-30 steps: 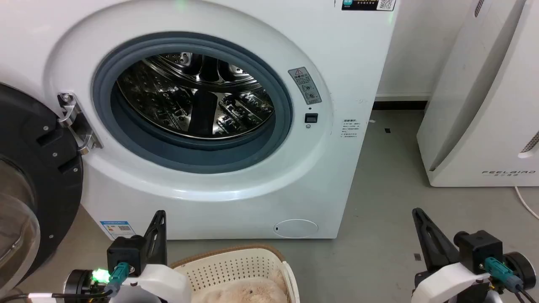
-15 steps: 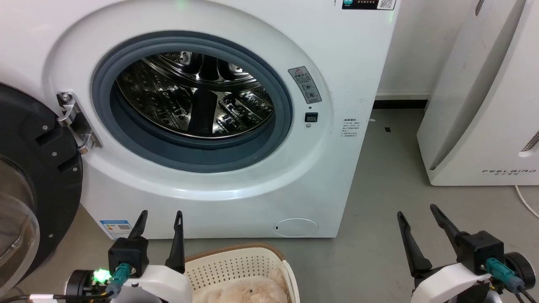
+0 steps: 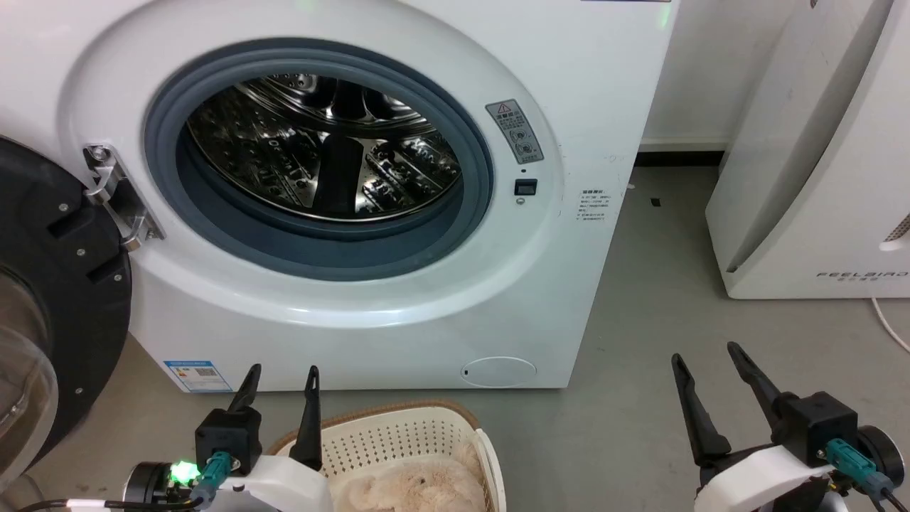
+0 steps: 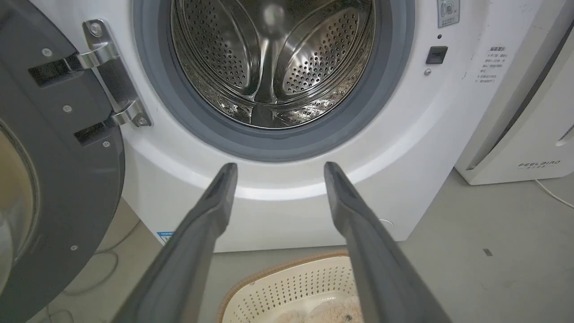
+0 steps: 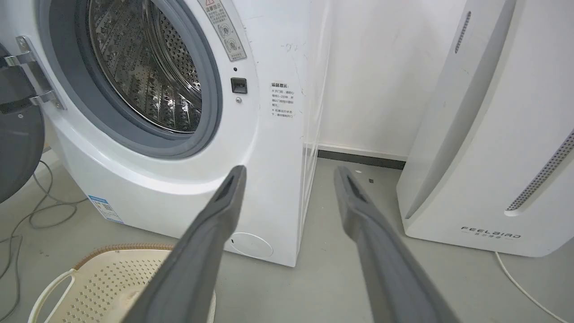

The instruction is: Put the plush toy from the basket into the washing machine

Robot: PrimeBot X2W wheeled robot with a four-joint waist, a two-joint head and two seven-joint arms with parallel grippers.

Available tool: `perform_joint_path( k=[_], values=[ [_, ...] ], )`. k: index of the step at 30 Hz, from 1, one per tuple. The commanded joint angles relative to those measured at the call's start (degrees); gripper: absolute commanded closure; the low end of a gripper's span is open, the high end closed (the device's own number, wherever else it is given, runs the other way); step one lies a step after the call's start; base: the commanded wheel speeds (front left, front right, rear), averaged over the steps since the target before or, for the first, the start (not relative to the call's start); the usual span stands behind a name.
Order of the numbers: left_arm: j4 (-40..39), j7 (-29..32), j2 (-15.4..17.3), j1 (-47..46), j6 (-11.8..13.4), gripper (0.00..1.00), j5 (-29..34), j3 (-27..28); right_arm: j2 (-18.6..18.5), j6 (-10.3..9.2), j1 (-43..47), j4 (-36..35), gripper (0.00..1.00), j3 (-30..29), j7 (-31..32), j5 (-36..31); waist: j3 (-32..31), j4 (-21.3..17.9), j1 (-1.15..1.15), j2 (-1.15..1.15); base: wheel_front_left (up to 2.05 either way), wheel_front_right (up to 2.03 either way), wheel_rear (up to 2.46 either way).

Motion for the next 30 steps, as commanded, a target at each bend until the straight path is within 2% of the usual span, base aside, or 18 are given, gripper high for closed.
perform_joint_path(
  k=[1, 16, 30],
  values=[
    [0.6, -0.6, 0.0, -0.6, -0.2, 0.00, -0.5, -0.3, 0.0, -0.01, -0.2, 0.0, 0.00, -0.1, -0.6, 0.6, 0.4, -0.1, 0.00, 0.00, 0.00, 0.00, 0.00],
    [7.5, -2.4, 0.1, -4.3, -1.0, 0.00, -1.3, -1.7, 0.0, -0.02, -1.5, -1.1, 0.00, 0.0, -2.4, 1.2, 5.0, -1.1, 0.00, 0.00, 0.00, 0.00, 0.00],
    [18.4, -3.5, 0.7, -10.2, -2.6, 0.00, -2.6, -3.9, 0.0, -0.02, -2.7, -2.2, 0.00, 0.0, -4.1, 1.9, 9.9, -2.2, 0.00, 0.00, 0.00, 0.00, 0.00]
  ],
)
